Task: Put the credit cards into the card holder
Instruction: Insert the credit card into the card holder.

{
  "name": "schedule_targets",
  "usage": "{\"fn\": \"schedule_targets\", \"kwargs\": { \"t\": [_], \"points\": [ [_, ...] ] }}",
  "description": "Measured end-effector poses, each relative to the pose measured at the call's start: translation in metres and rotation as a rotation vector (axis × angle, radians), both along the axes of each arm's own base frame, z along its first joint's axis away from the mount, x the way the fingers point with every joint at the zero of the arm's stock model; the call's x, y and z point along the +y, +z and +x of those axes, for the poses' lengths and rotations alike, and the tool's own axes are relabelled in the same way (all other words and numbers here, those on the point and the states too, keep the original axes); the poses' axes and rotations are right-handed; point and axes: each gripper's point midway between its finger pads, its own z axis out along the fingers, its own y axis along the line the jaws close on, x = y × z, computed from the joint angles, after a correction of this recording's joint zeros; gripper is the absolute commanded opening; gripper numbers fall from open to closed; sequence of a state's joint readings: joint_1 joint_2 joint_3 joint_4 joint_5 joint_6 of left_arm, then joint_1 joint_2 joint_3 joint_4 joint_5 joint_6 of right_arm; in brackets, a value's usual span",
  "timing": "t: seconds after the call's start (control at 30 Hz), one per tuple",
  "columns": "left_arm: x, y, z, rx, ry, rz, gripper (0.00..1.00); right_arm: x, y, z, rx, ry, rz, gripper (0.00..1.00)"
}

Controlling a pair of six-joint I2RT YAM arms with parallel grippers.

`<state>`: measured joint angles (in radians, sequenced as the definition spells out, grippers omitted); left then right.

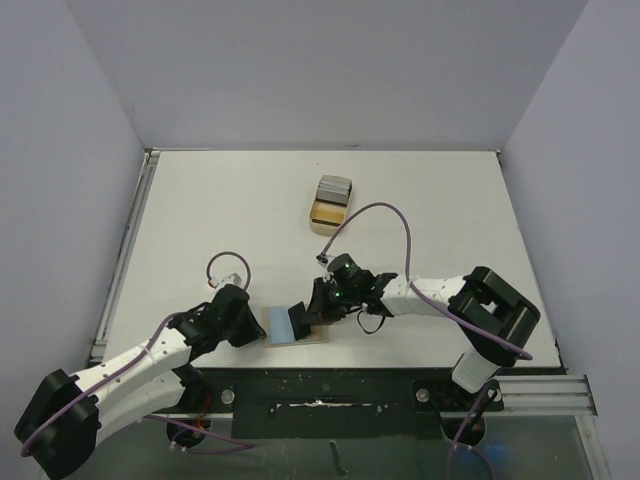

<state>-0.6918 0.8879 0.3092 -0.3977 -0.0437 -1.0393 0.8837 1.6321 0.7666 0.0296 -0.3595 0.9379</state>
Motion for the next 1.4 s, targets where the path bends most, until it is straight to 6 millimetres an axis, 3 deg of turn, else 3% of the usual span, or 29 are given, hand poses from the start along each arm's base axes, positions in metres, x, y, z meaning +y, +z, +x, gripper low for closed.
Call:
{"fn": "schedule_targets", "kwargs": {
  "t": [0.5, 1.1, 1.4],
  "points": [
    [-0.002, 0.0, 0.0, 0.001, -0.003, -0.006, 0.0, -0.008, -0.005, 0.003, 0.018, -0.038, 0.003, 0.01],
    [-0.003, -0.001, 0.001, 0.001, -0.005, -0.008, 0.0, -0.009, 0.008, 0.005, 0.003, -0.055, 0.03, 0.01],
    [-0.005, -0.001, 0.002, 0.003, -0.009, -0.014, 0.0, -0.013, 0.004, 0.005, 0.013, -0.068, 0.02, 0.01]
  ]
}}
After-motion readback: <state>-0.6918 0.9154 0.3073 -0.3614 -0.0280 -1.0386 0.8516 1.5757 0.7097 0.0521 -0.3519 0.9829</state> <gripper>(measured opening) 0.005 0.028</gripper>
